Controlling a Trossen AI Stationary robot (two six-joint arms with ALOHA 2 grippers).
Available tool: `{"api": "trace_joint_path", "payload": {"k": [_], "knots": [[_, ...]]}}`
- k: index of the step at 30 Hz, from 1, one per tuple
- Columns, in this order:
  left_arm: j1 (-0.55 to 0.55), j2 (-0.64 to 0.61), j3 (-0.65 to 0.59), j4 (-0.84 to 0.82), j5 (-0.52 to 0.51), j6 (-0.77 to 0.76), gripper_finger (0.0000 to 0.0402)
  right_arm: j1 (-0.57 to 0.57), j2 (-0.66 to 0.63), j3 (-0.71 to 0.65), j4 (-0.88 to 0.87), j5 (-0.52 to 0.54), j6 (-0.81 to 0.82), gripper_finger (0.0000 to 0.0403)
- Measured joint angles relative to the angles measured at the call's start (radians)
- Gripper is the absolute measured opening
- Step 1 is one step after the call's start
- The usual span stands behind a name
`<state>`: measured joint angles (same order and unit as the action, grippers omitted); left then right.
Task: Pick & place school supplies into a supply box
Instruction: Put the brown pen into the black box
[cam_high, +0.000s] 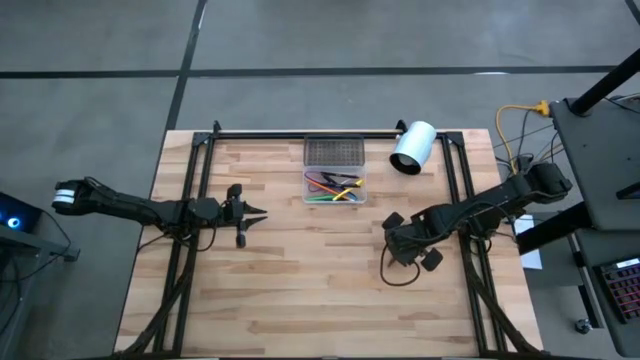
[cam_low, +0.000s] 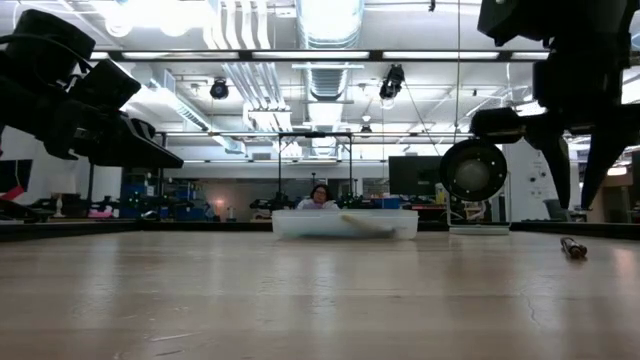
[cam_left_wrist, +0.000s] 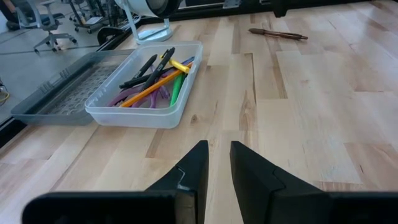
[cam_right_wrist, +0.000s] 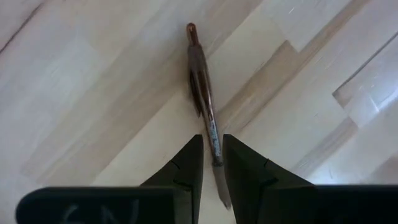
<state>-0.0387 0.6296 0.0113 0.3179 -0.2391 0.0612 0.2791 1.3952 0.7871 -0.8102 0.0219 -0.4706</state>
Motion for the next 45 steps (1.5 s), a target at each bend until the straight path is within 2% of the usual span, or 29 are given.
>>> {"api": "trace_joint_path", "payload": {"k": [22,30,37,45], "knots": [[0.0,0.0,0.0,0.0,0.0,0.0,0.0052,-0.002,-0.001,-0.15,0.199,0.007,-0.039,0.0052],[0.0,0.0,0.0,0.0,0.0,0.0,0.0052,-0.003,-0.002,-0.156,0.217,0.013,-0.042,0.0052],[0.0,0.0,0.0,0.0,0.0,0.0,0.0052,-0.003,-0.001,-0.157,0.216,0.081,-0.052,0.0052],[0.0,0.0,0.0,0.0,0.0,0.0,0.0052,-0.003,-0.001,-0.157,0.224,0.083,-0.056,0.0052]]}}
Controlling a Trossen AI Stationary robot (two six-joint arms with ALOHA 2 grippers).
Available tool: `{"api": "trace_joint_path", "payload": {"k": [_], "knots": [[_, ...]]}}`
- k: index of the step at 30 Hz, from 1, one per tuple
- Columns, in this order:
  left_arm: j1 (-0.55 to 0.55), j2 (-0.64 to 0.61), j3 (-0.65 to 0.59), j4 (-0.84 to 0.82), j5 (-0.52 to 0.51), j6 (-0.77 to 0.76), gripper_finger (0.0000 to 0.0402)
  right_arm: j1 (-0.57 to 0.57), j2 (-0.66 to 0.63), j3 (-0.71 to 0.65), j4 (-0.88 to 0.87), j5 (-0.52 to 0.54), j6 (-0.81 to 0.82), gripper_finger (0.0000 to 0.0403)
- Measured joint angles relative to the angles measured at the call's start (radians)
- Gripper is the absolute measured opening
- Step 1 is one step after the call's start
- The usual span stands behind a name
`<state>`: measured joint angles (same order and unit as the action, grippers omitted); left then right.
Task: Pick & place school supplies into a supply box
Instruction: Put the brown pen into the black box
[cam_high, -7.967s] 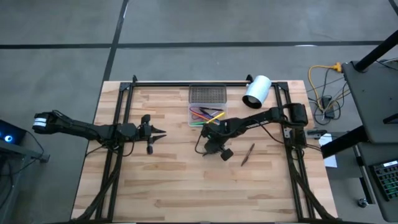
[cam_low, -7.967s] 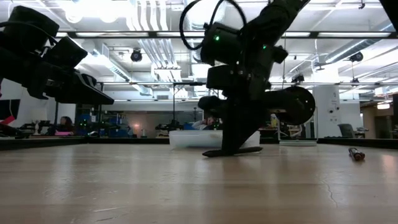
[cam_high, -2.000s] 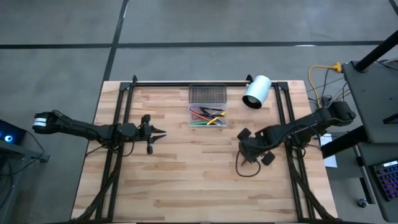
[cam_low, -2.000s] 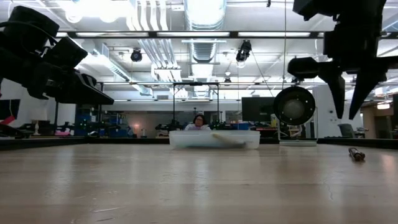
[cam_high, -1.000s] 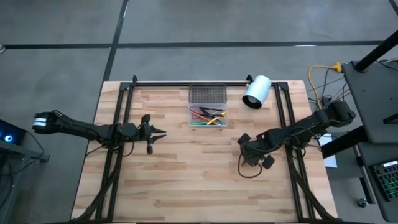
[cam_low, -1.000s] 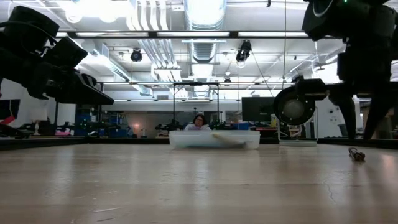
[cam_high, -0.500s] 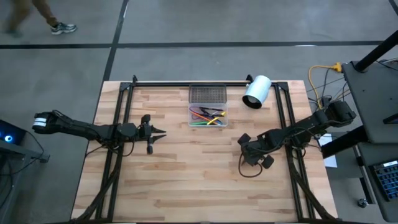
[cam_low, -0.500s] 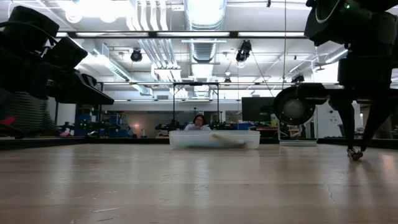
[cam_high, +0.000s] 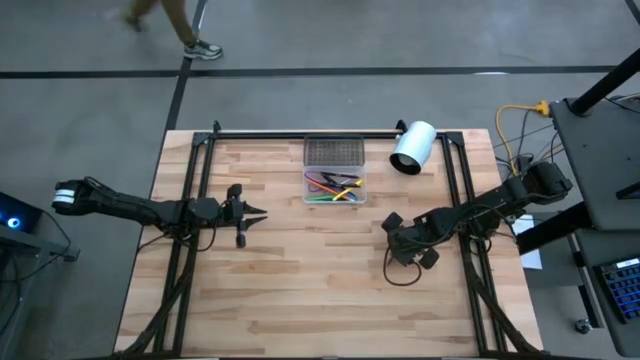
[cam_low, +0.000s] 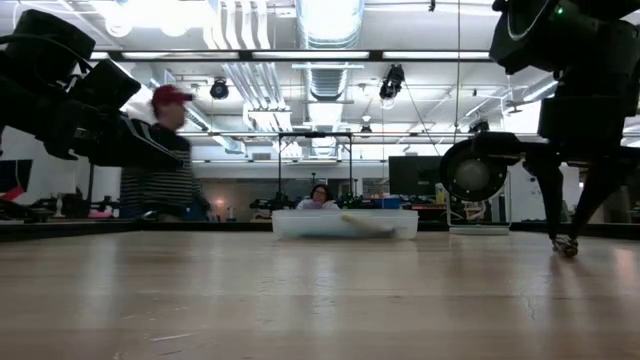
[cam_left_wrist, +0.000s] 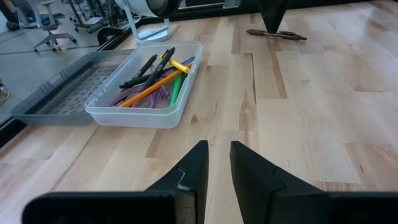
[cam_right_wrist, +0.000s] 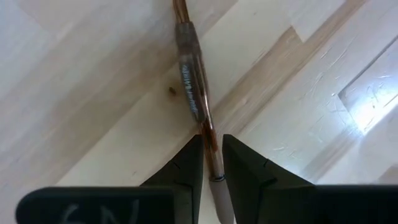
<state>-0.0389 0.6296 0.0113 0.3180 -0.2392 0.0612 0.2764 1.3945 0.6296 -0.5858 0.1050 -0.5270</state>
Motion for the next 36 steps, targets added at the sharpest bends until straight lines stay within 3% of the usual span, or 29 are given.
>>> {"api": "trace_joint_path", "payload": {"k": [12,24,36], "knots": [[0.0,0.0,0.0,0.0,0.0,0.0,0.0052,-0.018,-0.005,-0.096,0.165,-0.006,0.015,0.0052],[0.0,0.0,0.0,0.0,0.0,0.0,0.0052,-0.026,0.0,-0.082,0.163,-0.012,0.145,0.0052],[0.0,0.0,0.0,0.0,0.0,0.0,0.0052,-0.026,0.0,-0.082,0.172,-0.017,0.102,0.0052]]}}
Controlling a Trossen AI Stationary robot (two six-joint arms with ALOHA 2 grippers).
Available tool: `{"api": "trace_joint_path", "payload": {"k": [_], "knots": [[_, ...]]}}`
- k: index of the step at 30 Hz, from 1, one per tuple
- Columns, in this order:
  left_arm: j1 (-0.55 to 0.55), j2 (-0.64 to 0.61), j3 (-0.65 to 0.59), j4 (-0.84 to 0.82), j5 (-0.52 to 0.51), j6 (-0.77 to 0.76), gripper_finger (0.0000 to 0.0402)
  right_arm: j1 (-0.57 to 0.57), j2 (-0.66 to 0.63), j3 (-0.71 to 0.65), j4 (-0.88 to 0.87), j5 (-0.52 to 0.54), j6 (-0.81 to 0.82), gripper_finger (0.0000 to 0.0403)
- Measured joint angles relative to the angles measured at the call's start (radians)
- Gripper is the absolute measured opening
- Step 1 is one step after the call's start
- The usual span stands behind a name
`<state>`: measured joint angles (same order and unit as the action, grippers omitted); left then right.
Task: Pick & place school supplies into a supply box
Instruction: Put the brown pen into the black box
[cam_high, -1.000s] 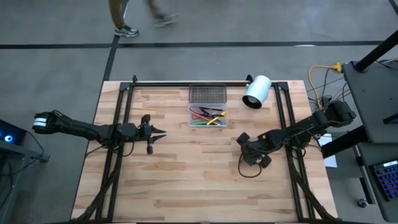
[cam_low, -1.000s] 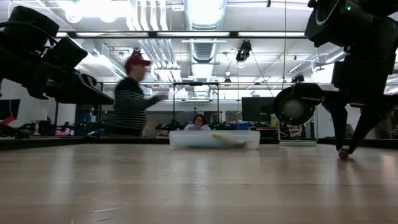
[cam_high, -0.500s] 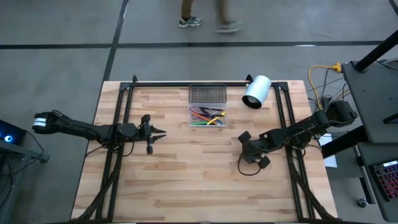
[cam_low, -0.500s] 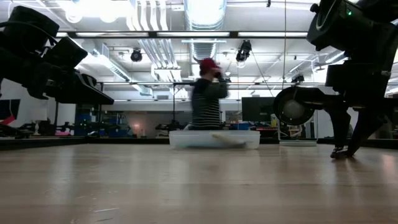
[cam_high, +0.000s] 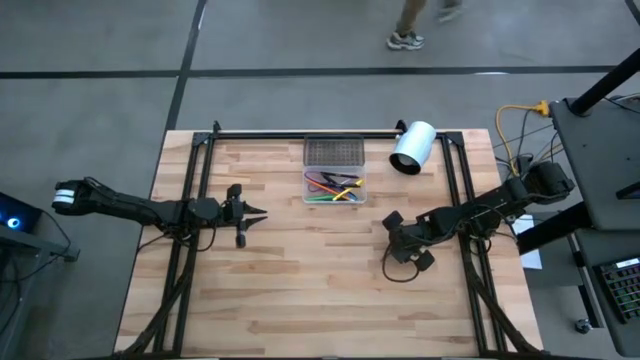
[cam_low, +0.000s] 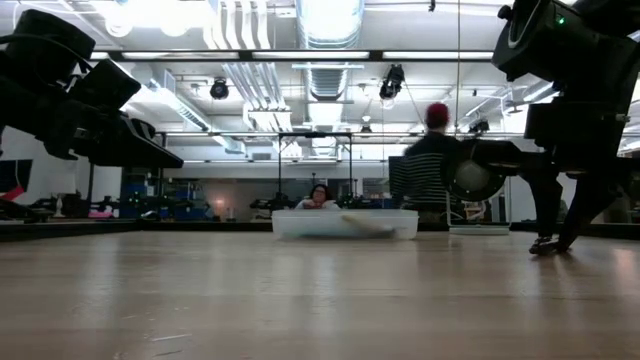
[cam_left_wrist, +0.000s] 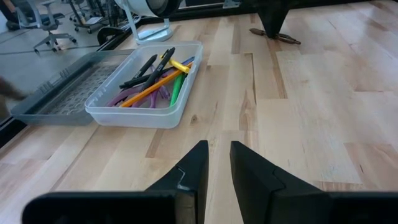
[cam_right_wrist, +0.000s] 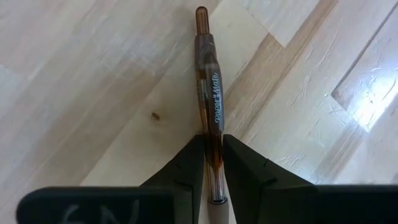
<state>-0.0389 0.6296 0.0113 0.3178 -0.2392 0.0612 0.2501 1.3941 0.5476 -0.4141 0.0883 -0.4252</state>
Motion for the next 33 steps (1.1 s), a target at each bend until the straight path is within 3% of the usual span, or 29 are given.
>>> {"api": "trace_joint_path", "payload": {"k": [6,10,13,17,22,28,33], "knots": [[0.0,0.0,0.0,0.0,0.0,0.0,0.0052,0.0,0.0,0.0,0.002,-0.002,-0.001,0.0048],[0.0,0.0,0.0,0.0,0.0,0.0,0.0052,0.0,0.0,0.0,0.003,0.0,-0.043,0.002],[0.0,0.0,0.0,0.0,0.0,0.0,0.0052,0.001,0.002,0.0,0.023,0.049,-0.077,0.0017],[0.0,0.0,0.0,0.0,0.0,0.0,0.0052,-0.003,0.006,0.01,0.031,0.222,-0.124,0.0016],[0.0,0.0,0.0,0.0,0.0,0.0,0.0052,0.001,0.006,0.028,0.207,0.422,-0.231,0.0015],[0.0,0.0,0.0,0.0,0.0,0.0,0.0052,0.001,0.071,0.029,0.596,0.614,-0.433,0.0014],[0.0,0.001,0.0,0.0,0.0,0.0,0.0052,-0.008,0.227,0.054,0.91,0.804,-0.606,0.0014]]}}
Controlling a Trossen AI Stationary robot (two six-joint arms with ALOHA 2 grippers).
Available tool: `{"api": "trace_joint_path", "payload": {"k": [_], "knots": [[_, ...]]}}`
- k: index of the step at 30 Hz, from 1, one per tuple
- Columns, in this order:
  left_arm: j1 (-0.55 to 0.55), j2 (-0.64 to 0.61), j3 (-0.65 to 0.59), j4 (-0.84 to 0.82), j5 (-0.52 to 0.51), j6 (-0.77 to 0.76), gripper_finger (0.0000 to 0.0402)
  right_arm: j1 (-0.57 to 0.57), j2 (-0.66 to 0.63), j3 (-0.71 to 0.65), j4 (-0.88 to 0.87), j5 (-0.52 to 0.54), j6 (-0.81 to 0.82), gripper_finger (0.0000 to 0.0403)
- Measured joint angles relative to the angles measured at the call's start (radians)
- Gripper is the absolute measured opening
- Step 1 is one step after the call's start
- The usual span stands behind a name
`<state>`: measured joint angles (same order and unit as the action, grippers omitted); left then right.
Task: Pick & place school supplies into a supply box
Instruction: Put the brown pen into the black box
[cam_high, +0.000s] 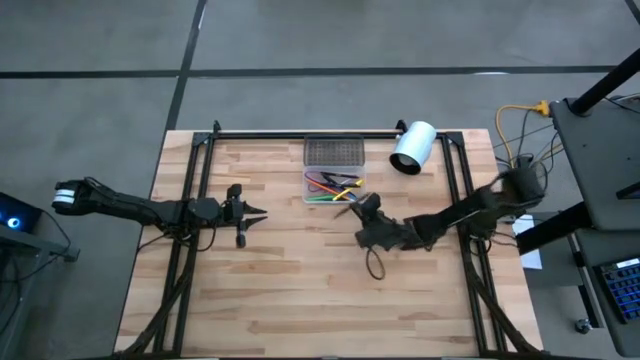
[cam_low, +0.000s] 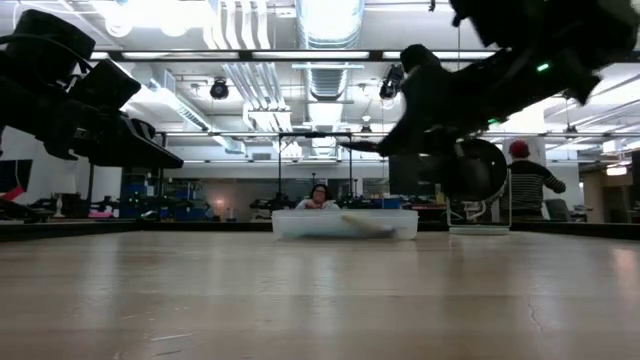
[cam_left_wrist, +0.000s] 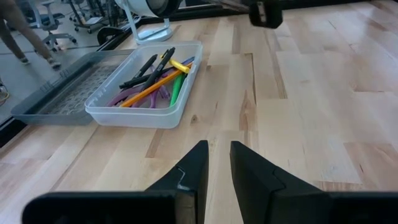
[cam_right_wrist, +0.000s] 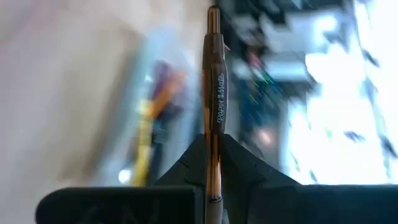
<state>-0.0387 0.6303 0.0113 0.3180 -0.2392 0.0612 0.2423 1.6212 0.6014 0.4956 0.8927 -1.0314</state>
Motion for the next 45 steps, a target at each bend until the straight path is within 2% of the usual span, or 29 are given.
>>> {"api": "trace_joint_path", "payload": {"k": [2,4,10,16,28,40,45], "knots": [[0.0,0.0,0.0,0.0,0.0,0.0,0.0052,-0.007,0.084,0.026,0.139,0.113,-0.039,0.0013],[0.0,0.0,0.0,0.0,0.0,0.0,0.0052,-0.022,0.166,0.054,0.263,0.172,-0.087,0.0013],[0.0,0.0,0.0,0.0,0.0,0.0,0.0052,-0.075,0.377,0.139,0.597,0.233,-0.129,0.0013],[0.0,0.0,0.0,0.0,0.0,0.0,0.0052,-0.126,0.486,0.156,0.826,0.265,-0.21,0.0013],[0.0,0.0,0.0,0.0,0.0,0.0,0.0052,-0.23,0.519,0.158,0.846,0.251,-0.153,0.0013],[0.0,-0.001,0.0,0.0,0.0,0.0,0.0052,-0.238,0.571,0.184,0.845,0.228,-0.155,0.0013],[0.0,-0.001,0.0,0.0,0.0,0.0,0.0052,-0.238,0.57,0.192,0.788,0.213,-0.15,0.0013]]}}
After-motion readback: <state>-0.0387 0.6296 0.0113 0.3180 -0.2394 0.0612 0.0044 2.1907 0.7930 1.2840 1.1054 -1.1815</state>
